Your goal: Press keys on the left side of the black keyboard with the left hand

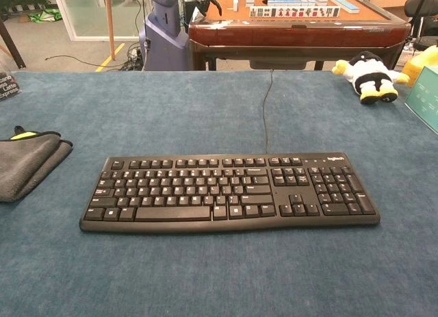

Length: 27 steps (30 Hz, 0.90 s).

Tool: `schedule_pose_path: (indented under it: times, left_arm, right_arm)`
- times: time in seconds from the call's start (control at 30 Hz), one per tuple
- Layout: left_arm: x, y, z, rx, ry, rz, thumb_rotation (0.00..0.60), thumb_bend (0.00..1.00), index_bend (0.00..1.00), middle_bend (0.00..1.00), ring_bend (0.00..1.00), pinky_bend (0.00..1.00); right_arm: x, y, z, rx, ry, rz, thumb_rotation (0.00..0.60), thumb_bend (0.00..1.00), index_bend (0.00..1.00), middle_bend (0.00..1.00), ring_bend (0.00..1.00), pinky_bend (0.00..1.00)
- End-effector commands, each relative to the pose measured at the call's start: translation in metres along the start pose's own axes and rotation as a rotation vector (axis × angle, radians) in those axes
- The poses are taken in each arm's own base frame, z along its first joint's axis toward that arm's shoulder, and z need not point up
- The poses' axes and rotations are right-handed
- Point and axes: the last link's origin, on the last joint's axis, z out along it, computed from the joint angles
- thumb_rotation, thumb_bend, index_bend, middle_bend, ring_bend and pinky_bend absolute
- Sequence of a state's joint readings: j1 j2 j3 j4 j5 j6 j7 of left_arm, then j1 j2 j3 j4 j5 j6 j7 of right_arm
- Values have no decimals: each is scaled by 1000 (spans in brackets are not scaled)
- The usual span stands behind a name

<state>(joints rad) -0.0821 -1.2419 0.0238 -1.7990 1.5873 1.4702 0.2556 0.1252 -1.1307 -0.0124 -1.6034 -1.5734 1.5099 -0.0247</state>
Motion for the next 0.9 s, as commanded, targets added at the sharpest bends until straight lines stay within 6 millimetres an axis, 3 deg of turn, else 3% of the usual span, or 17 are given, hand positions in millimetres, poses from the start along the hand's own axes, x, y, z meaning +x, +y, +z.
schedule_pose_path:
  times: [0.03,0.33,0.4,0.5,0.67,0.77,0.9]
  left_arm:
    - [0,0,0,-2,0,-3,600,393,375,345,362,554]
    - [-4,10,4,-44,-14,-10,600,393,394,346,362,556]
    - [-5,14,8,-63,-15,-4,600,393,396,346,384,610]
    - [-4,23,15,-100,-17,8,600,393,400,375,531,794]
    - [-2,41,27,-170,-47,16,600,394,385,626,733,974]
    - [-1,54,32,-213,-91,-14,600,394,357,789,841,1000]
    - [1,67,40,-267,-153,-25,600,394,314,903,927,1000]
  right_arm:
    - [0,-2,-1,7,2,1,600,859,303,362,312,512]
    - [-1,-2,0,9,3,4,600,859,318,362,312,517]
    - [-1,-2,0,9,3,5,600,859,319,362,312,517]
    - [0,-3,-1,9,8,7,600,859,321,362,312,522]
    - [0,-4,-1,11,14,7,600,859,325,362,312,523]
    - [-1,-5,-1,18,12,6,600,859,326,362,312,523]
    - [-2,-8,1,29,5,6,600,859,326,362,312,523]
